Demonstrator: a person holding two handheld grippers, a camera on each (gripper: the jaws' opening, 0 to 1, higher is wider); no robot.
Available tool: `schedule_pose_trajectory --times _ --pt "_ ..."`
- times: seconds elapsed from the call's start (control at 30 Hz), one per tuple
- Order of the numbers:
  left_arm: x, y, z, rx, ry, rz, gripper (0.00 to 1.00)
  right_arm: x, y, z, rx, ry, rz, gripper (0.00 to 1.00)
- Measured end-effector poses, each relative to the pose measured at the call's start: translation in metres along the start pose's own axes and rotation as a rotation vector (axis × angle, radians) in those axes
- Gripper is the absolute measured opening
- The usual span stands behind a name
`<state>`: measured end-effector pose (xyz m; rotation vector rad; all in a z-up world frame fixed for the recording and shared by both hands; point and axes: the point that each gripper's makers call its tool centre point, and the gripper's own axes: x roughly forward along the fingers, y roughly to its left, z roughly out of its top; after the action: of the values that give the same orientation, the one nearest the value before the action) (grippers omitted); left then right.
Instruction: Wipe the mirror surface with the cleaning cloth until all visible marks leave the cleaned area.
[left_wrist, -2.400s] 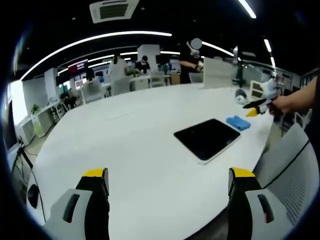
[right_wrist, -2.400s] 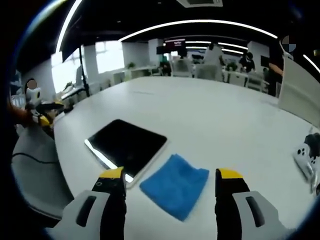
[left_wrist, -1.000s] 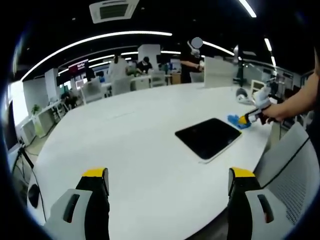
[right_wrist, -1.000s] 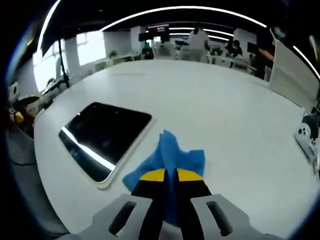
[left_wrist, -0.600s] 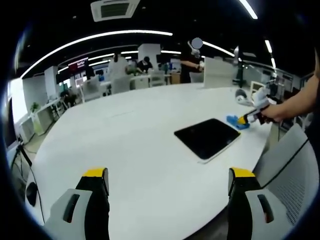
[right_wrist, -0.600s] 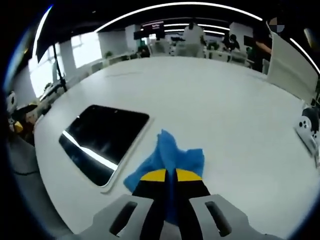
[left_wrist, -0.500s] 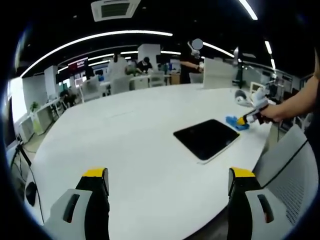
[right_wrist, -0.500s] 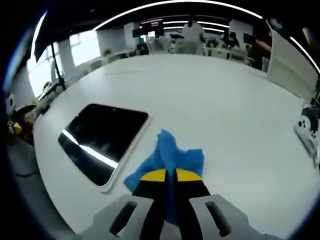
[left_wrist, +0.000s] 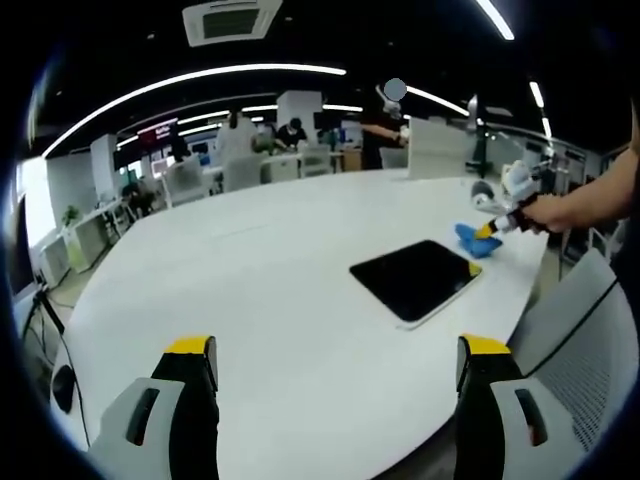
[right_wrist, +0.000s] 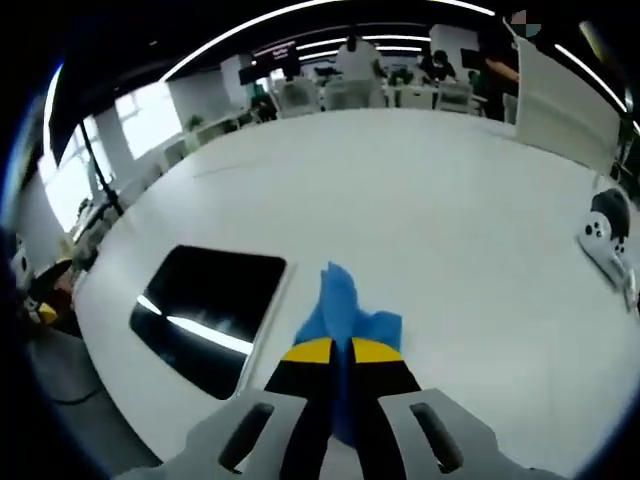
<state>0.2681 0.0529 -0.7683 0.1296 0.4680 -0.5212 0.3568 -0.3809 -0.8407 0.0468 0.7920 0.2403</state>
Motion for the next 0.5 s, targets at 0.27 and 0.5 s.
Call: schedule_pose_trajectory --times 0.27,0.5 --pt "0.000 0.000 0.000 -0.004 0.000 -0.004 1.00 -0.007 -0.002 0.014 0.023 -0.019 0.000 0.00" --pt "0.000 -0.001 0.000 -0.005 -0.001 -0.005 1.00 -0.004 0.001 0.017 0.029 -0.009 0.008 0.00"
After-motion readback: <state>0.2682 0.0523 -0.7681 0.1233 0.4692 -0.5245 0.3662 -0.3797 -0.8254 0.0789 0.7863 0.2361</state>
